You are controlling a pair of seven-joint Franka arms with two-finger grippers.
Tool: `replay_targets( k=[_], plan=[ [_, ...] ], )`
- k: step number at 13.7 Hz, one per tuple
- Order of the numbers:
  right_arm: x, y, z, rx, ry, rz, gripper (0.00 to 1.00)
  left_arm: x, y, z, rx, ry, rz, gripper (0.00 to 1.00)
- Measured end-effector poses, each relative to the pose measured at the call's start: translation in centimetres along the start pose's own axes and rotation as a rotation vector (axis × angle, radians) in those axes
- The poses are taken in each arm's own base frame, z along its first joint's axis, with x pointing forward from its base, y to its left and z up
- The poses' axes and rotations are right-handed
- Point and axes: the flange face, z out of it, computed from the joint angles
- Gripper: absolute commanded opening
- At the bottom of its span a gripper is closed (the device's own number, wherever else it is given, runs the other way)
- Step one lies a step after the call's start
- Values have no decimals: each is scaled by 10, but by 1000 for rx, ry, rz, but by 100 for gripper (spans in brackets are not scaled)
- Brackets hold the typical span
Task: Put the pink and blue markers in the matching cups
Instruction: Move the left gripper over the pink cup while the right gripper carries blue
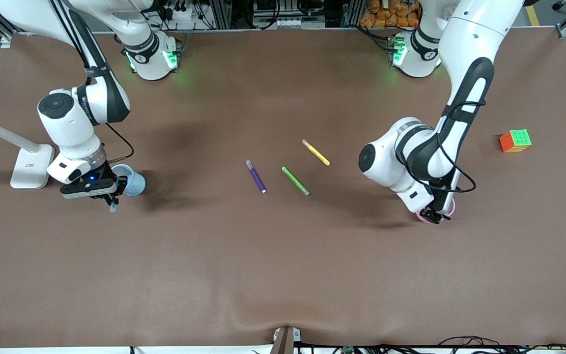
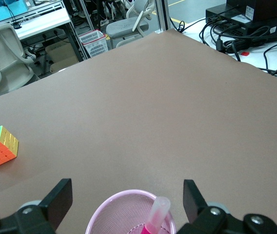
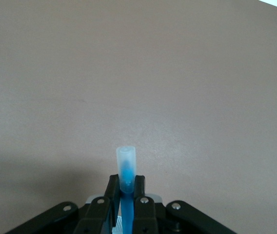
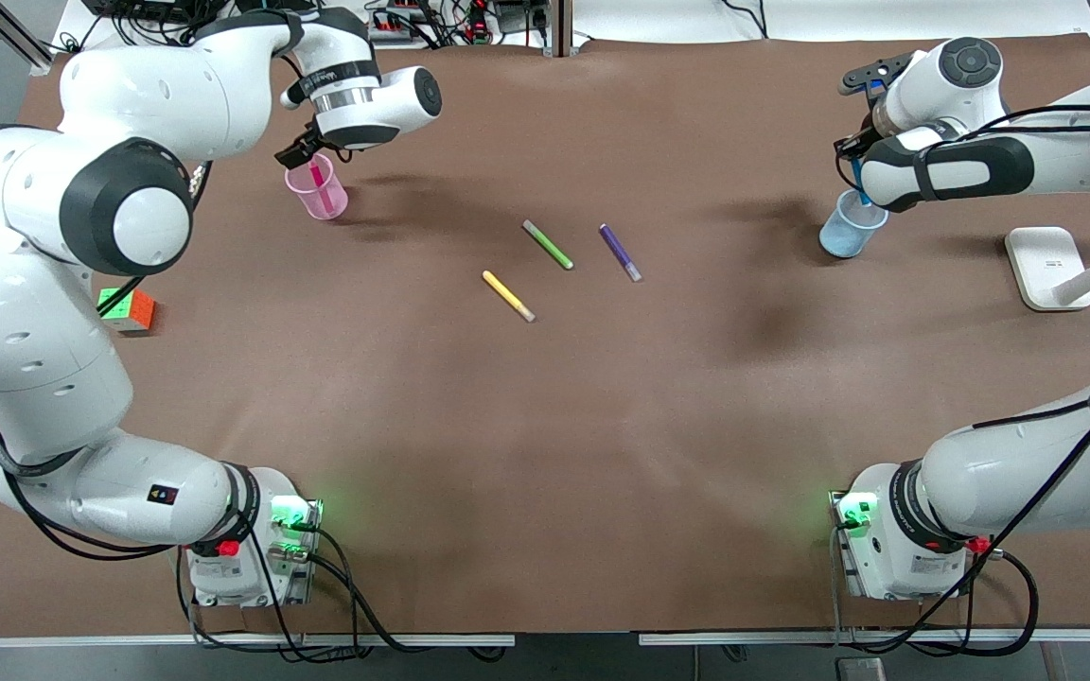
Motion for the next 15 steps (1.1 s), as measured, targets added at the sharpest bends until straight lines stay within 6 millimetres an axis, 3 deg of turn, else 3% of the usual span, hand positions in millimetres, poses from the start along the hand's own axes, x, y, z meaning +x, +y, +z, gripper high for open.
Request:
replay_targets(
  k=[4,6,7,9,10,15],
  plan=[
    [-10,0,-4,1,-7,9,3,29,11,-11,-7,-31,38,100],
    [-15,-2,-4,4,-14,44,17,45,14,-19,-9,-70,46,100],
    [-17,-4,-3,5,-18,56,38,51,16,-23,-12,-86,49,100],
    [-18,-5,-3,6,-20,68,95,61,17,-30,-19,-102,54,100],
    [-18,-5,-3,6,-20,71,100,65,16,-32,-22,-104,54,100],
    [-9,-3,-8,3,3,74,100,75,15,-39,-27,-133,63,100]
  ],
)
